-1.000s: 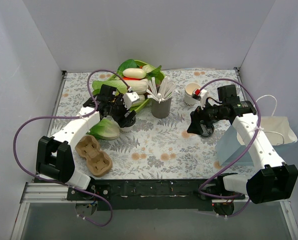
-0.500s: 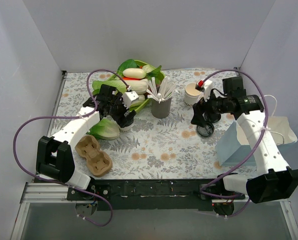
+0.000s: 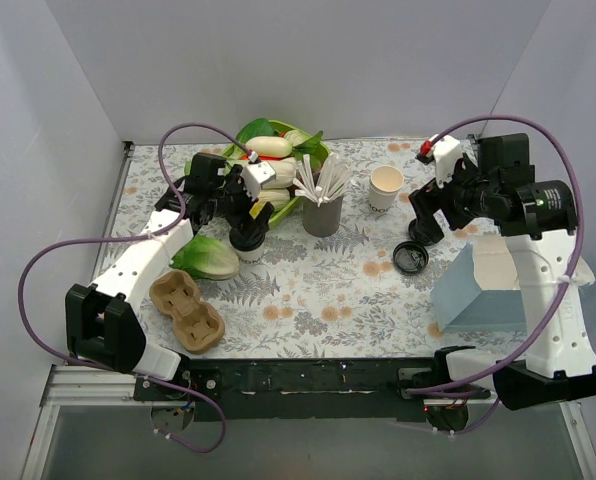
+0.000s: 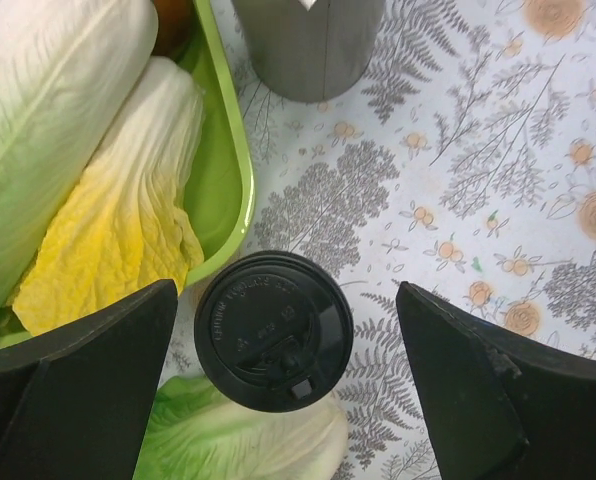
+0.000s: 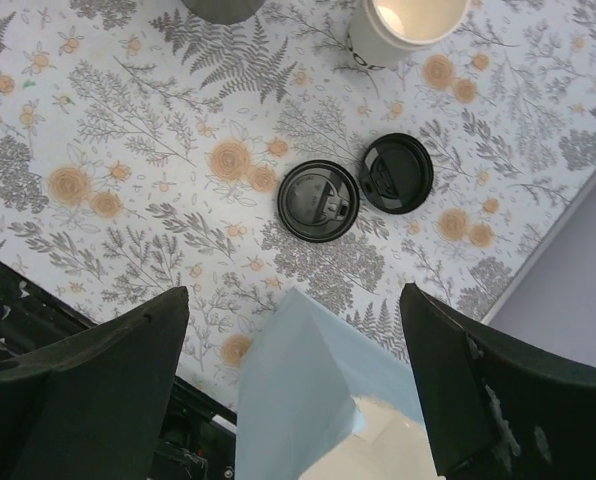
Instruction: Pack the takeout coffee
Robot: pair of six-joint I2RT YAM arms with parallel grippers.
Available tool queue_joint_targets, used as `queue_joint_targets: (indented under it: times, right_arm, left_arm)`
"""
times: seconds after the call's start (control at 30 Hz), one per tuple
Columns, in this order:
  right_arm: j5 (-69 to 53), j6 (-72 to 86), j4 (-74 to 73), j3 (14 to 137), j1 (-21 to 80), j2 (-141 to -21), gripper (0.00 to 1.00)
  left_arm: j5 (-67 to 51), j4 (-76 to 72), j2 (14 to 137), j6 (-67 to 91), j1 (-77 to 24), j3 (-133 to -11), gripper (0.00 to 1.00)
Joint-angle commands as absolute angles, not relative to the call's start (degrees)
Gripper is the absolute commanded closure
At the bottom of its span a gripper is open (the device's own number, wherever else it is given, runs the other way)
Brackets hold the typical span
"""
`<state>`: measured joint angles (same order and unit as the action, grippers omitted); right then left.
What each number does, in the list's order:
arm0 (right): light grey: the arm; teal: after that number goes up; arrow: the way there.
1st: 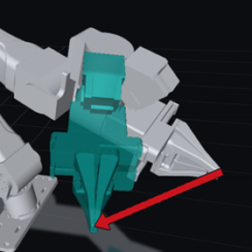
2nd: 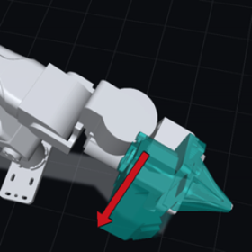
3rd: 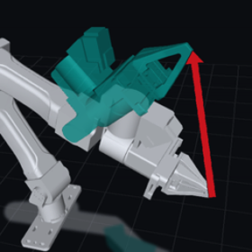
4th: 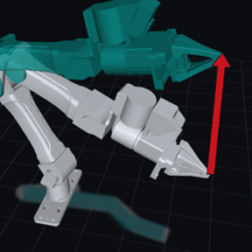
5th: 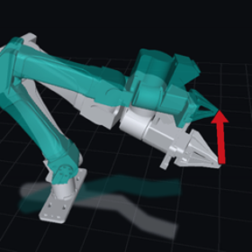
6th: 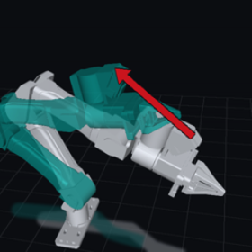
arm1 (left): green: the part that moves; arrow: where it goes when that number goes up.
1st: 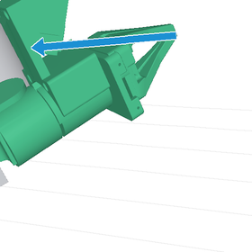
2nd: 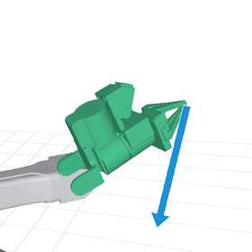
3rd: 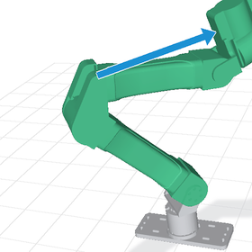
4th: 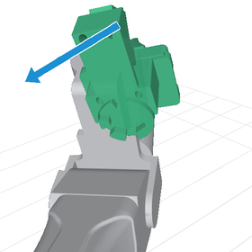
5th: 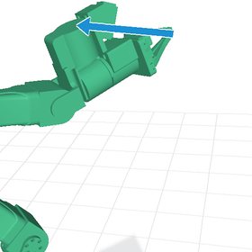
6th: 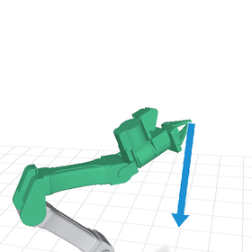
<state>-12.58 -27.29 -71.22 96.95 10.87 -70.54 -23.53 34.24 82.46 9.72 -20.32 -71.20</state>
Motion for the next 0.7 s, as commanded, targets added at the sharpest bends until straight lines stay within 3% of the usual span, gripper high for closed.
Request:
queue_joint_targets:
  times: [0.0,0.2,0.37,0.67]
  right_arm:
    - [-5.21,-26.19,-75.06,99.5,10.55,-66.72,0.06]
    - [1.3,-31.64,-74.79,94.93,10.55,-61.53,0.12]
    - [-7.19,-30.24,-75.06,94.83,10.55,-60.91,0.16]
    - [-18.18,-32.69,-74.53,93.25,10.63,-65.65,0.18]
  left_arm:
    - [-30.4,32.87,80.24,12.65,-19.95,-75.14,0.07]
    - [-36.21,29.89,82.79,16.25,-19.95,-76.38,0.07]
    - [-37.53,29.79,82.88,18.36,-20.04,-75.85,0.09]
    - [-18.83,57.02,71.12,7.22,-19.51,-77.27,0.14]
